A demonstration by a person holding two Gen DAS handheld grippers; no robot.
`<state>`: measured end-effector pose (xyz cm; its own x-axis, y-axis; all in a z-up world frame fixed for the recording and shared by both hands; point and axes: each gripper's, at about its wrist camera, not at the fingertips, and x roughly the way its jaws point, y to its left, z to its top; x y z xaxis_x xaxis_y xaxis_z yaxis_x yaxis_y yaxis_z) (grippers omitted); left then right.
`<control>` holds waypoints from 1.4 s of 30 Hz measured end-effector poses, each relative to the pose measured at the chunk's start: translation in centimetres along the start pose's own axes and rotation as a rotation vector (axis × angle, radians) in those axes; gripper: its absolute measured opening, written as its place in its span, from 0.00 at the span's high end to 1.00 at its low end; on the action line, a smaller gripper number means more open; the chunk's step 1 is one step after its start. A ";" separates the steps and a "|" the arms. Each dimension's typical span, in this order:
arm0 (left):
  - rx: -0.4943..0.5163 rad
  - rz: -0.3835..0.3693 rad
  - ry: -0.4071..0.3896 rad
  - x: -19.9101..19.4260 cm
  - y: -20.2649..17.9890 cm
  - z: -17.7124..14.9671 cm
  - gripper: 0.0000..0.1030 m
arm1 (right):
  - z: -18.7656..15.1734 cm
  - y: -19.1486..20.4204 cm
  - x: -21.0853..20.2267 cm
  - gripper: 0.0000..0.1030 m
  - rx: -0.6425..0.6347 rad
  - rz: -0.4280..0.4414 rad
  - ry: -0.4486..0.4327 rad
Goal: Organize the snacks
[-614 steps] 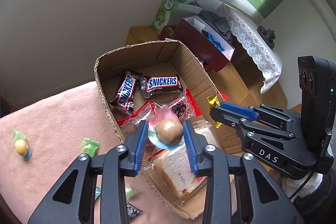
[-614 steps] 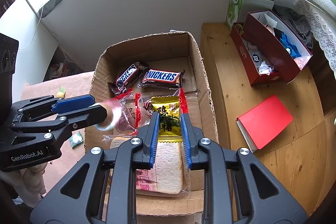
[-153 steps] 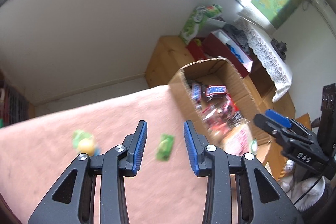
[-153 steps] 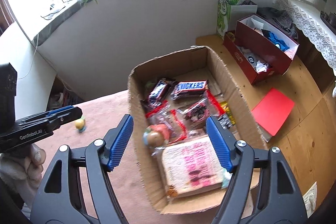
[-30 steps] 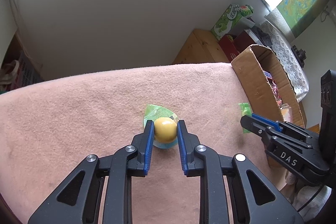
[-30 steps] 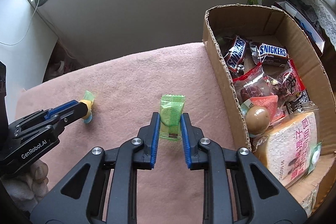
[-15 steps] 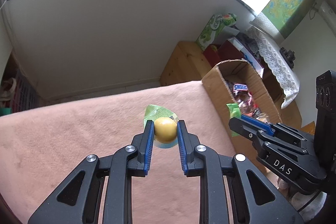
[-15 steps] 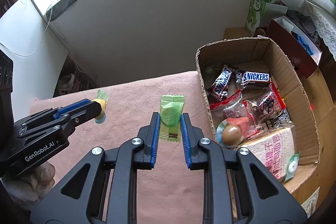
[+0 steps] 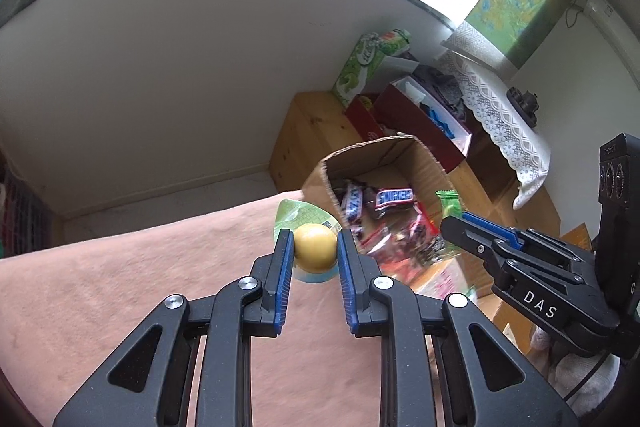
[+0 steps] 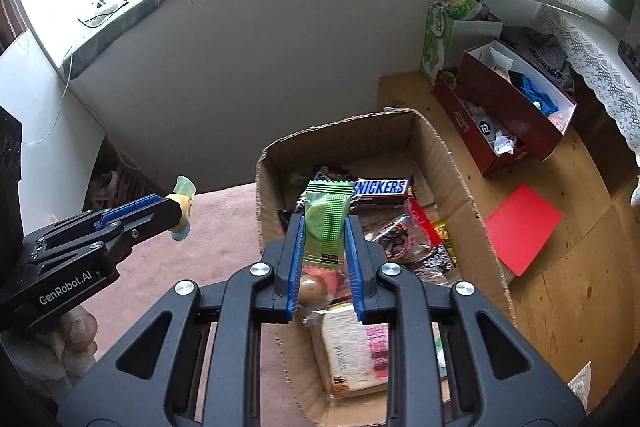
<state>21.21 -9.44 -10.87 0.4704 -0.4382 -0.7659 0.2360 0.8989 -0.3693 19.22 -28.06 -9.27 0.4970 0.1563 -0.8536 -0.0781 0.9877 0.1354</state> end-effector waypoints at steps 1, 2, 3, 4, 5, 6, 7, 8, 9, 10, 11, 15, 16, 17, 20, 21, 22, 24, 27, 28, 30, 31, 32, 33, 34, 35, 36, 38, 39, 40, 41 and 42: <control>0.003 -0.009 0.003 0.4 -0.6 0.2 0.80 | 0.0 -0.6 -0.1 0.80 0.005 -0.005 0.001; 0.009 -0.017 0.007 0.7 -1.3 0.3 0.80 | 0.1 -1.1 -0.1 0.80 0.011 -0.007 0.002; 0.016 -0.023 0.010 1.0 -1.8 0.3 0.80 | 0.1 -1.7 -0.1 0.80 0.019 -0.009 0.002; 0.025 -0.029 0.014 1.4 -2.5 0.4 0.80 | 0.1 -2.1 -0.2 0.80 0.023 -0.011 0.002; 0.032 -0.034 0.017 1.7 -3.1 0.4 0.80 | 0.1 -2.5 -0.2 0.80 0.026 -0.011 0.001; 0.041 -0.042 0.022 2.0 -3.7 0.5 0.80 | 0.1 -2.9 -0.3 0.80 0.029 -0.012 0.000; 0.048 -0.047 0.027 2.3 -4.2 0.6 0.80 | 0.0 -3.2 -0.4 0.79 0.032 -0.013 -0.001; 0.054 -0.053 0.030 2.5 -4.6 0.6 0.80 | 0.0 -3.6 -0.4 0.79 0.036 -0.012 -0.002; 0.060 -0.059 0.035 2.7 -5.1 0.7 0.80 | 0.0 -3.8 -0.5 0.79 0.041 -0.013 -0.003; 0.068 -0.060 0.039 2.9 -5.5 0.8 0.80 | 0.0 -4.1 -0.6 0.79 0.044 -0.014 -0.004; 0.075 -0.061 0.043 3.0 -6.0 0.8 0.80 | 0.0 -4.3 -0.6 0.79 0.047 -0.012 -0.005; 0.091 -0.067 0.059 3.3 -6.9 0.9 0.79 | -0.1 -4.6 -0.9 0.78 0.049 -0.018 -0.013; 0.093 -0.068 0.060 3.4 -7.2 1.0 0.79 | -0.1 -4.7 -1.0 0.78 0.050 -0.018 -0.015; 0.095 -0.066 0.059 3.3 -7.2 1.0 0.79 | -0.2 -4.7 -1.2 0.76 0.051 -0.017 -0.017; 0.098 -0.061 0.054 3.1 -7.5 1.0 0.71 | -0.3 -4.9 -1.6 0.65 0.054 -0.022 -0.024; 0.099 -0.058 0.052 3.0 -7.6 1.0 0.70 | -0.4 -5.0 -1.7 0.65 0.055 -0.022 -0.028; 0.102 -0.056 0.051 3.0 -7.7 1.0 0.70 | -0.4 -5.1 -1.9 0.65 0.057 -0.023 -0.031; 0.106 -0.052 0.048 2.7 -7.9 1.0 0.70 | -0.5 -5.1 -2.2 0.65 0.059 -0.027 -0.032; 0.110 -0.047 0.045 2.2 -8.1 0.8 0.70 | -0.7 -5.3 -2.7 0.65 0.065 -0.026 -0.035; 0.113 -0.045 0.044 2.0 -8.2 0.7 0.70 | -0.8 -5.3 -2.9 0.64 0.066 -0.026 -0.036; 0.119 -0.041 0.043 1.6 -8.3 0.6 0.70 | -1.1 -5.4 -3.5 0.64 0.070 -0.027 -0.039; 0.123 -0.039 0.041 1.3 -8.4 0.6 0.70 | -1.2 -5.3 -3.8 0.63 0.071 -0.030 -0.042; 0.126 -0.036 0.040 1.1 -8.5 0.5 0.70 | -1.4 -5.3 -4.1 0.58 0.072 -0.033 -0.044; 0.131 -0.034 0.038 0.9 -8.6 0.5 0.70 | -1.5 -5.3 -4.4 0.55 0.073 -0.036 -0.049; 0.134 -0.031 0.036 0.6 -8.7 0.4 0.70 | -1.7 -5.3 -4.8 0.51 0.076 -0.039 -0.055; 0.135 -0.030 0.036 0.4 -8.7 0.3 0.70 | -1.8 -5.3 -5.1 0.50 0.078 -0.042 -0.060; 0.136 -0.029 0.036 0.2 -8.8 0.2 0.69 | -2.0 -5.2 -5.5 0.50 0.080 -0.045 -0.063; 0.137 -0.024 0.035 -0.3 -8.8 -0.1 0.64 | -2.3 -5.1 -6.2 0.48 0.084 -0.049 -0.065; 0.137 -0.020 0.032 -0.6 -8.9 -0.2 0.61 | -2.5 -5.1 -6.4 0.46 0.083 -0.052 -0.065; 0.138 -0.018 0.028 -0.9 -8.9 -0.4 0.60 | -2.6 -5.0 -6.8 0.42 0.082 -0.058 -0.067; 0.138 -0.016 0.027 -1.2 -8.9 -0.6 0.60 | -2.8 -4.9 -7.2 0.36 0.082 -0.068 -0.069; 0.141 -0.010 0.025 -1.5 -9.1 -0.8 0.60 | -3.0 -4.8 -7.6 0.34 0.082 -0.076 -0.073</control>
<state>17.69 -16.94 -6.77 0.4468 -0.4450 -0.7761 0.3587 0.8839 -0.3003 13.23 -33.96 -4.94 0.5606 0.0778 -0.8244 0.0311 0.9929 0.1149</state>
